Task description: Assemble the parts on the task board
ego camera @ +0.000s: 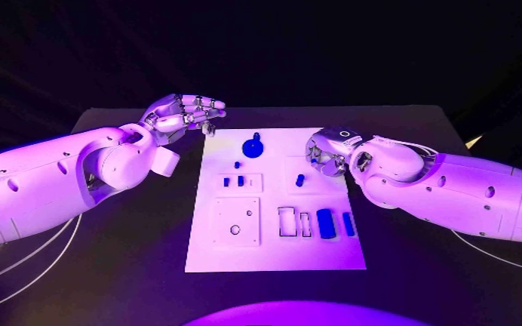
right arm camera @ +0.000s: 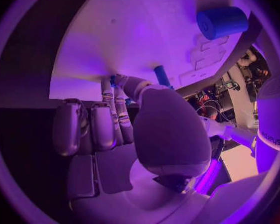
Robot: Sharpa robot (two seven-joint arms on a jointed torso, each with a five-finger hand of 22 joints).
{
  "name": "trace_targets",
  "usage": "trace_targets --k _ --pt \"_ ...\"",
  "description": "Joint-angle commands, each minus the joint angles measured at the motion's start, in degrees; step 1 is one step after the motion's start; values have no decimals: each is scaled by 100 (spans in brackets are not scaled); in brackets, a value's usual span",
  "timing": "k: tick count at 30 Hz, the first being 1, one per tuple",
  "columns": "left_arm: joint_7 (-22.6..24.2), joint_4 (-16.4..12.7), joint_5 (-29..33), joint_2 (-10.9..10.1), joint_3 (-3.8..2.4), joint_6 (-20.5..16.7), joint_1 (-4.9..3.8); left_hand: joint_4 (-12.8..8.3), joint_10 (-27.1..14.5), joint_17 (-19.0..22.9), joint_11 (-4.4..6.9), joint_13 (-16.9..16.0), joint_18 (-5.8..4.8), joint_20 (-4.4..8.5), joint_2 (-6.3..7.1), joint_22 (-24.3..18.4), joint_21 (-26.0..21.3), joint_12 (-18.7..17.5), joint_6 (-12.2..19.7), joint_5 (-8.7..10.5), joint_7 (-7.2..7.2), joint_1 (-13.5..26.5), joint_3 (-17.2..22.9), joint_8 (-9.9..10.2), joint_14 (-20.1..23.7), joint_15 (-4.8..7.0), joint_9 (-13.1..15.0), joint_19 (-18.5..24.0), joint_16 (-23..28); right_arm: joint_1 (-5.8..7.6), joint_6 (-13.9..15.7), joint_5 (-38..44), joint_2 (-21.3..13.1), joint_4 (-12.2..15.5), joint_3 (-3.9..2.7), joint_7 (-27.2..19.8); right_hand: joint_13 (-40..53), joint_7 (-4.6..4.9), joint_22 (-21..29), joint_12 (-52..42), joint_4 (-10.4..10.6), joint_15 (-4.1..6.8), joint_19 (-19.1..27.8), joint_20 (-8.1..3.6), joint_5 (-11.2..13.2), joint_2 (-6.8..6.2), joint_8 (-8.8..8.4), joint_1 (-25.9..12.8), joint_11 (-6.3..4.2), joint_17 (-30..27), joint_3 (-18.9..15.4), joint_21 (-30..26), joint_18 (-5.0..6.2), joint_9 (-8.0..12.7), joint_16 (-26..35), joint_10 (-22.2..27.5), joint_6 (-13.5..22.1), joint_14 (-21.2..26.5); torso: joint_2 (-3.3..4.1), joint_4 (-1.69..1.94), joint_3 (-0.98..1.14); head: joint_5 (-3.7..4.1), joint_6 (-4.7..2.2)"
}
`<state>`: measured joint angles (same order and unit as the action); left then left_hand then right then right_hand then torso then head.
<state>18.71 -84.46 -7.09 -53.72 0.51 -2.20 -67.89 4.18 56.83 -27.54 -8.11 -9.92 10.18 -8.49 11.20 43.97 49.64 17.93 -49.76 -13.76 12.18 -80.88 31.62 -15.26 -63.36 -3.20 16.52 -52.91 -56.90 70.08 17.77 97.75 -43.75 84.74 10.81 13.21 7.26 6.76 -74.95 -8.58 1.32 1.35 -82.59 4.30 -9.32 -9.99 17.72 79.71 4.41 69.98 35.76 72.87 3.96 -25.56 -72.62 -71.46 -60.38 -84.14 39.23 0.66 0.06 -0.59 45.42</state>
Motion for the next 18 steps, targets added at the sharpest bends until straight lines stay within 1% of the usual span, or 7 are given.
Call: trace_targets --k 1,18 --pt "16 -22 -5 -1 -5 98 -3 -40 -44 9 5 -6 38 9 -20 -7 -24 26 48 -24 14 -18 10 -27 41 1 -11 31 26 8 0 30 -18 77 13 -35 27 -5 -904 -40 -66 35 -55 -2 -21 57 39 12 -182 -6 33 32 -62 -8 -35 -239 -40 -260 -2 1 -1 10 -11" --pt "-4 -20 -7 -2 -5 86 -3 -44 -104 23 -14 -5 34 -1 -24 -16 -40 30 97 -25 33 1 -3 -20 46 -14 -21 37 46 206 406 -154 -244 342 -57 -105 36 -9 -919 -30 -84 39 -64 -6 -3 51 43 0 -185 -2 47 59 -67 -19 -49 -257 -50 -261 -2 3 -3 15 -41"
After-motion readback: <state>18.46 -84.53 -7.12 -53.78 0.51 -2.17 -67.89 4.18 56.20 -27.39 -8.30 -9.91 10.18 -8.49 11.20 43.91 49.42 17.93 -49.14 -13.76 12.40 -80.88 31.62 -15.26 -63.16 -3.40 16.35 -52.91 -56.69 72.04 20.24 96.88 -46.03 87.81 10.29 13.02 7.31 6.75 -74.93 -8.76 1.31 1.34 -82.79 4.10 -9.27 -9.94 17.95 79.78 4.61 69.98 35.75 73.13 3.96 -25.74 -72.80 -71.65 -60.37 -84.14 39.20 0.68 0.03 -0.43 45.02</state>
